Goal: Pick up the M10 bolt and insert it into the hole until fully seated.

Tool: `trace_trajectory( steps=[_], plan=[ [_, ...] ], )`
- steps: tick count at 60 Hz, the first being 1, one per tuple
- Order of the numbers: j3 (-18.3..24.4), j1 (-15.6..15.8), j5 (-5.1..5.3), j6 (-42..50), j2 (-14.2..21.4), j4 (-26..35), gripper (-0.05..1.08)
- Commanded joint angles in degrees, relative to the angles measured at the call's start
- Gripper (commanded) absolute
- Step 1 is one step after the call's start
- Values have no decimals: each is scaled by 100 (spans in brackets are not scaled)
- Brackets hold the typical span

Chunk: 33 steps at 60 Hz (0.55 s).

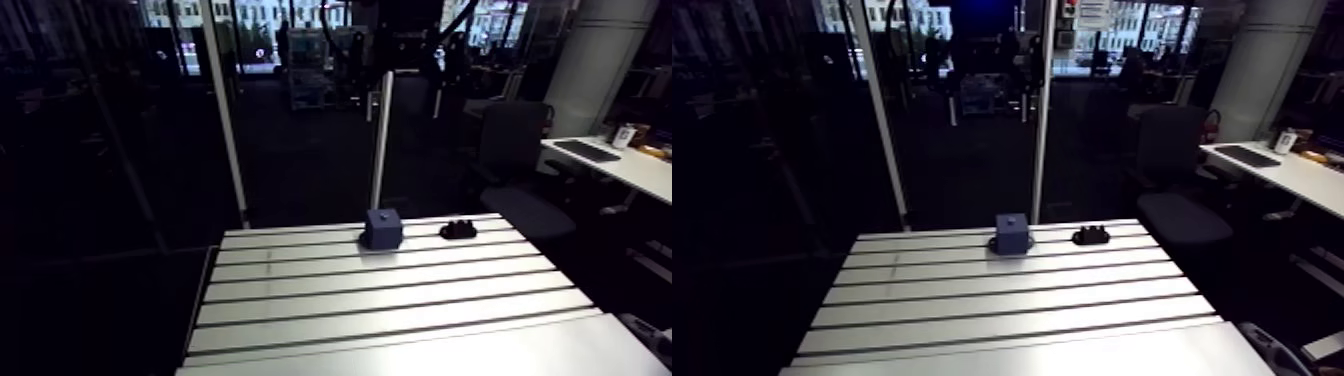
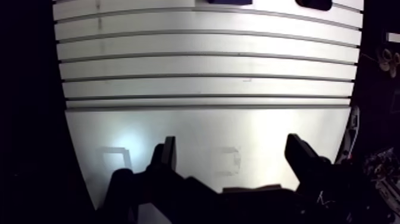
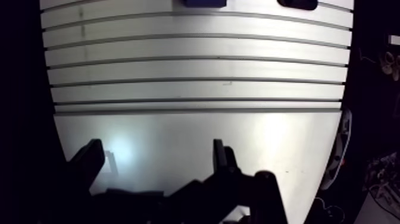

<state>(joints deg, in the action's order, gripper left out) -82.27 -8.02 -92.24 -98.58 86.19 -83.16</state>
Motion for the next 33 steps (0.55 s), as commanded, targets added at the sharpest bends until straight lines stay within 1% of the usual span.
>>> trace_trajectory(
  steps=[1, 14, 27, 33],
  plan=[
    [23, 37, -9, -17, -28, -2, 0],
    [23, 29, 0, -8, -28, -28, 0],
    [-39, 37, 43, 34, -19, -38, 0],
    [-55, 45, 35, 36, -28, -38, 0]
  ],
)
